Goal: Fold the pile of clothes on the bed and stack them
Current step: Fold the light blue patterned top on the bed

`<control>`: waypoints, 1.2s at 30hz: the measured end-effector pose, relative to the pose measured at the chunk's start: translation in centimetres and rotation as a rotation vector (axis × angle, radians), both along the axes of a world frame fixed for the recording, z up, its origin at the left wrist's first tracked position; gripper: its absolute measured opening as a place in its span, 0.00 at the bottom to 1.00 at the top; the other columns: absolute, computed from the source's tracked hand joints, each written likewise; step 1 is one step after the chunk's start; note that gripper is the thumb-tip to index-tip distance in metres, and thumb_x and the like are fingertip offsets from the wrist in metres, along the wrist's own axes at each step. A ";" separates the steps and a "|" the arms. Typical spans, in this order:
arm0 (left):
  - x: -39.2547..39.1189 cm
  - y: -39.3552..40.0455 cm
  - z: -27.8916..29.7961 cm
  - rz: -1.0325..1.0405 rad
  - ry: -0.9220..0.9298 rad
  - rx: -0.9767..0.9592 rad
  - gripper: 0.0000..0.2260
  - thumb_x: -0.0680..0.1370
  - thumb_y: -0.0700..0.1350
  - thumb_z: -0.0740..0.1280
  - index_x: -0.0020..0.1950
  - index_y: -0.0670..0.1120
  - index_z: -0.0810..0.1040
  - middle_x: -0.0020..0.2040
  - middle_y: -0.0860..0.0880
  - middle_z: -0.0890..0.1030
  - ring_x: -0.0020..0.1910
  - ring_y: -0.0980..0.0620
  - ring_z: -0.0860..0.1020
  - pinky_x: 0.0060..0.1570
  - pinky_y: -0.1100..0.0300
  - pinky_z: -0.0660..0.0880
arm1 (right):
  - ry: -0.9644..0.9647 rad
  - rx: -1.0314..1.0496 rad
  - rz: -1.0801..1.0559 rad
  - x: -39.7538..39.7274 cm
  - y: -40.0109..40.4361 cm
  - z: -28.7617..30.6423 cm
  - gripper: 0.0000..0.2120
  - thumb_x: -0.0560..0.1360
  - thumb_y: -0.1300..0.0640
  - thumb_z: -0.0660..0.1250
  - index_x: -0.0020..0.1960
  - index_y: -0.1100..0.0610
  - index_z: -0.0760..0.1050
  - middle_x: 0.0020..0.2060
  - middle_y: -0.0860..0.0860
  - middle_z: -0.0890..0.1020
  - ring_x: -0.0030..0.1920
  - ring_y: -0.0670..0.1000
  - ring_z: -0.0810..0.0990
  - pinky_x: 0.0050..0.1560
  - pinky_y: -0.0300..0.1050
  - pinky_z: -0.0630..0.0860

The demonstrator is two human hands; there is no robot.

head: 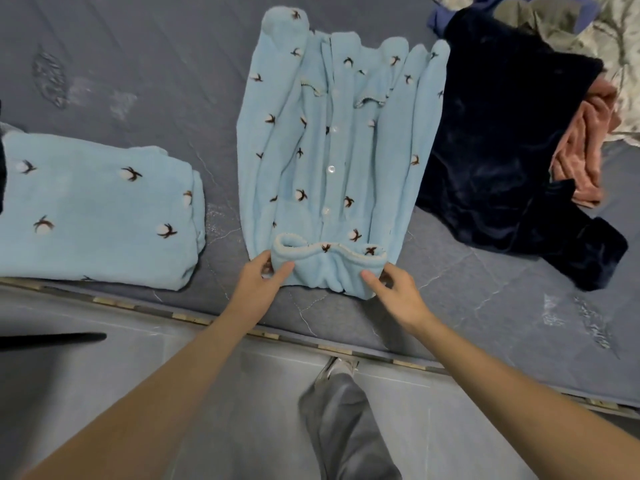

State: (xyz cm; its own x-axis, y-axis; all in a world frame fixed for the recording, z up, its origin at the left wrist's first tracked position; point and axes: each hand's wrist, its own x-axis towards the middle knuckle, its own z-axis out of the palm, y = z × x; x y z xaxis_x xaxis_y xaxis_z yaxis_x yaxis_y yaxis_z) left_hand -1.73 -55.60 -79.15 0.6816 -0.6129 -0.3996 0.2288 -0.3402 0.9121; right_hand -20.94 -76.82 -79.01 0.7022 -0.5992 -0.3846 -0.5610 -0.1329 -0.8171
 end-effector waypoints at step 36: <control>3.4 -25.4 0.1 -0.333 -0.794 0.300 0.24 0.86 0.51 0.61 0.81 0.45 0.67 0.78 0.47 0.70 0.76 0.48 0.68 0.74 0.49 0.69 | 0.090 -0.398 -0.141 11.2 -20.7 0.7 0.24 0.78 0.45 0.72 0.70 0.51 0.69 0.64 0.48 0.70 0.65 0.51 0.68 0.59 0.48 0.73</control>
State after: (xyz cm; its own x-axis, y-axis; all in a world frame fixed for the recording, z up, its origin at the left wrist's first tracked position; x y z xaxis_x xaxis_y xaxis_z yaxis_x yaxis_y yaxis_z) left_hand 1.64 -81.03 -79.01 0.6311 -0.7732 -0.0626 -0.5814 -0.5248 0.6218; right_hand -9.77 -97.56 -78.30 0.5768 -0.8010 -0.1600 -0.6627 -0.3444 -0.6650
